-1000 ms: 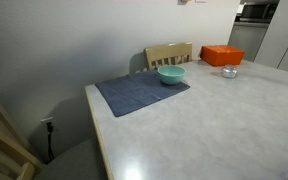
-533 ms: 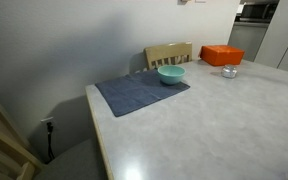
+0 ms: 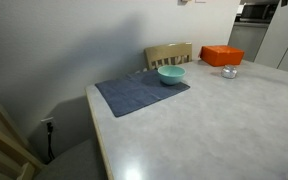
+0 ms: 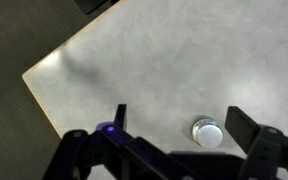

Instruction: Take the lid off the bottle and put it on the table

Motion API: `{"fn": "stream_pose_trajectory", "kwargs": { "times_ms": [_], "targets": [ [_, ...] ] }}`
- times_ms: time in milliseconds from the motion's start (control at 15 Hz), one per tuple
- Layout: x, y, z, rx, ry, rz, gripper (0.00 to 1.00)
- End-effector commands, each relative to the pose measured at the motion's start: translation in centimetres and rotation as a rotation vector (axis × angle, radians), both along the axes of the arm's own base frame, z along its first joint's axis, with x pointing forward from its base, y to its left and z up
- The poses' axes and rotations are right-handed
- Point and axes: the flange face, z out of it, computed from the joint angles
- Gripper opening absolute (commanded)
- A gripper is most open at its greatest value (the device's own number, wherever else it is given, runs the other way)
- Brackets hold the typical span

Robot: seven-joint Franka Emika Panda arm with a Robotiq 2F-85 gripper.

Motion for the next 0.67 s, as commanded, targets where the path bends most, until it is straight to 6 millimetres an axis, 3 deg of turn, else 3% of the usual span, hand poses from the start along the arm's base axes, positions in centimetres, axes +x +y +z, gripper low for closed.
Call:
{"fn": "stream_pose_trajectory", "kwargs": {
  "times_ms": [0, 133, 267, 600],
  "targets": [
    [-0.3, 0.4, 1.0, -0.019, -0.153, 0.058, 1.00],
    [0.4, 0.5, 0.2, -0.022, -0.234, 0.095, 1.00],
    [1.3, 0.7, -1.7, 0.010, -0.253, 0.141, 1.00],
    [3.2, 1.2, -8.4, 0.023, -0.085, 0.185, 1.00]
  ]
}}
